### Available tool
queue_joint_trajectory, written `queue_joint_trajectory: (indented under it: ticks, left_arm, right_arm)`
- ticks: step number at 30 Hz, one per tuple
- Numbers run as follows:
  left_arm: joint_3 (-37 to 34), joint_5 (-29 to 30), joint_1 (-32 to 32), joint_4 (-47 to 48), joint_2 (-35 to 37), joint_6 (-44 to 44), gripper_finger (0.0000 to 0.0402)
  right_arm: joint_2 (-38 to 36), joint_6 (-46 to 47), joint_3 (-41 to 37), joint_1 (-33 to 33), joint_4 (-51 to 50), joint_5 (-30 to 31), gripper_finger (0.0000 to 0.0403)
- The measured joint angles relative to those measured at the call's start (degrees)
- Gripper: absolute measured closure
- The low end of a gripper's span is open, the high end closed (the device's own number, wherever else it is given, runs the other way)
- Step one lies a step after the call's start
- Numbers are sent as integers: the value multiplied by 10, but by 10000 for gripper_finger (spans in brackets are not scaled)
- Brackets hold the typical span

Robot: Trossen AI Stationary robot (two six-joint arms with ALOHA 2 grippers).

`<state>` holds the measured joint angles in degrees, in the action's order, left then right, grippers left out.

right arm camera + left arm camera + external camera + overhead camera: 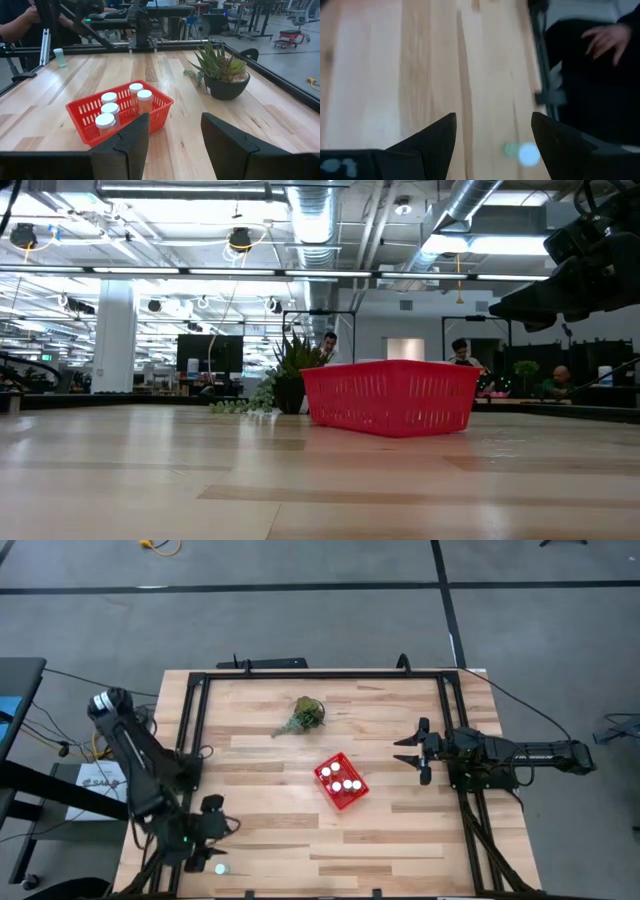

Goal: Pick and place pill bottles into a basket
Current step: Put the blue pill bottle into the red bin

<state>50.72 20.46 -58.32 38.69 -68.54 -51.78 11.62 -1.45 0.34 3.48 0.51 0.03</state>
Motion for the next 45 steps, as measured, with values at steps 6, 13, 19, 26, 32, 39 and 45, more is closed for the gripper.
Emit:
queue_joint_trajectory:
  ticks: [6,13,19,26,32,39,45]
  left_arm:
    - [0,-28,-26,8,-74,-72,155]
    - [0,-51,-37,-25,-122,-111,155]
    - [2,-56,-55,-53,-121,-145,155]
    - [2,-72,-70,-59,-121,-189,155]
    - [2,-63,-72,-62,-121,-192,155]
    - [2,-50,-71,-61,-121,-200,155]
    - [3,-46,-71,-49,-124,-214,155]
  right_arm:
    - [0,0,0,0,0,0,230]
    - [0,0,0,0,0,0,230]
    - [0,0,0,0,0,0,230]
    - [0,0,0,0,0,0,230]
    - [0,0,0,0,0,0,230]
    - [0,0,0,0,0,0,230]
    - [0,0,0,0,0,0,230]
